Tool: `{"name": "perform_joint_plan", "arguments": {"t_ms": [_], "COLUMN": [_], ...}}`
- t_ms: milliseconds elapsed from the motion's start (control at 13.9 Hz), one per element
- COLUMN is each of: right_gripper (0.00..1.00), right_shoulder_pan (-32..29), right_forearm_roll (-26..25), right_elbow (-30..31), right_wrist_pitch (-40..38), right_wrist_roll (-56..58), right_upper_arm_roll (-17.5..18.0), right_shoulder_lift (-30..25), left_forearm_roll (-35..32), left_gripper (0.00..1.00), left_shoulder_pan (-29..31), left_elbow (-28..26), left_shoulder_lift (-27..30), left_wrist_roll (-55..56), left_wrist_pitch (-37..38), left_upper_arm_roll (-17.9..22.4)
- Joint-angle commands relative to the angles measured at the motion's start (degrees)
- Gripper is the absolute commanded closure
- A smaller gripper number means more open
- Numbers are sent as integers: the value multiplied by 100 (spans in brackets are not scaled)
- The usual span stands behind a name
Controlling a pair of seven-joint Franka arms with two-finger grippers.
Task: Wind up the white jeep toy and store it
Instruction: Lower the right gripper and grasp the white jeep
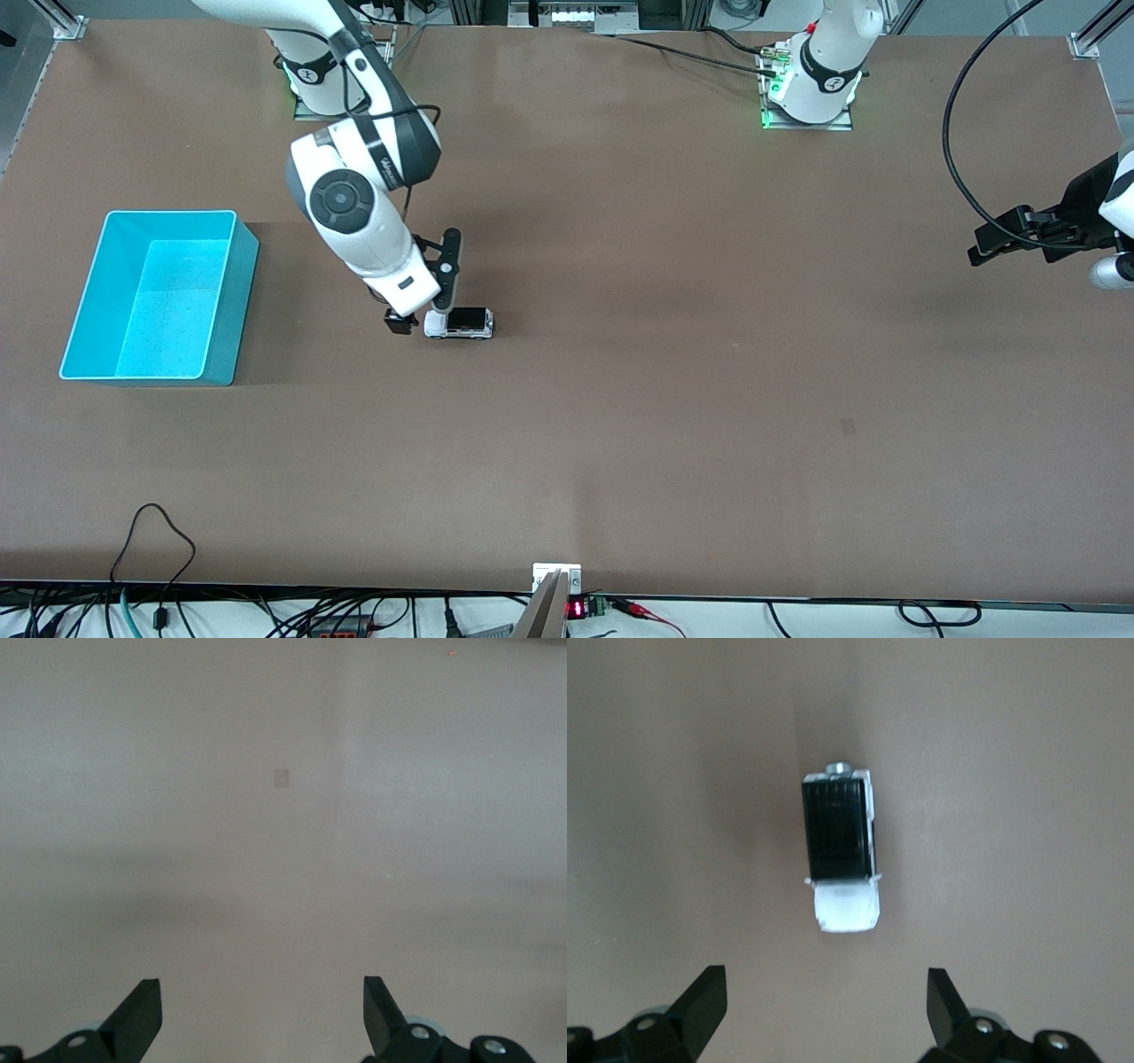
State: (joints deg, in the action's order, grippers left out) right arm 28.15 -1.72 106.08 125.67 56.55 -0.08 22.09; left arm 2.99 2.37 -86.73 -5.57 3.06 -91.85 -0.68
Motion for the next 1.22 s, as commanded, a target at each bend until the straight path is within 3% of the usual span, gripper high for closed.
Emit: {"name": "perform_joint_plan", "arguments": {"t_ms": [0,1151], "right_gripper": [0,0], "right_shoulder_pan": [94,357], "right_forearm_roll": [-65,-461], "right_elbow": [-149,-281], "right_wrist_pitch": [194,1196], "right_wrist_roll": [111,260], "right_upper_arm_roll": [-54,-54], "right_shoulder_lift": [243,1148], "left_forearm_roll": [-71,-62], "left_gripper": [0,0], "left_shoulder_pan": [18,53], "left_elbow": [-10,-54], "left_shoulder_lift": [74,74], "left_wrist_roll": [-43,-34], "left_wrist_pitch": [62,-43], "left_upper_arm_roll": [15,16]}}
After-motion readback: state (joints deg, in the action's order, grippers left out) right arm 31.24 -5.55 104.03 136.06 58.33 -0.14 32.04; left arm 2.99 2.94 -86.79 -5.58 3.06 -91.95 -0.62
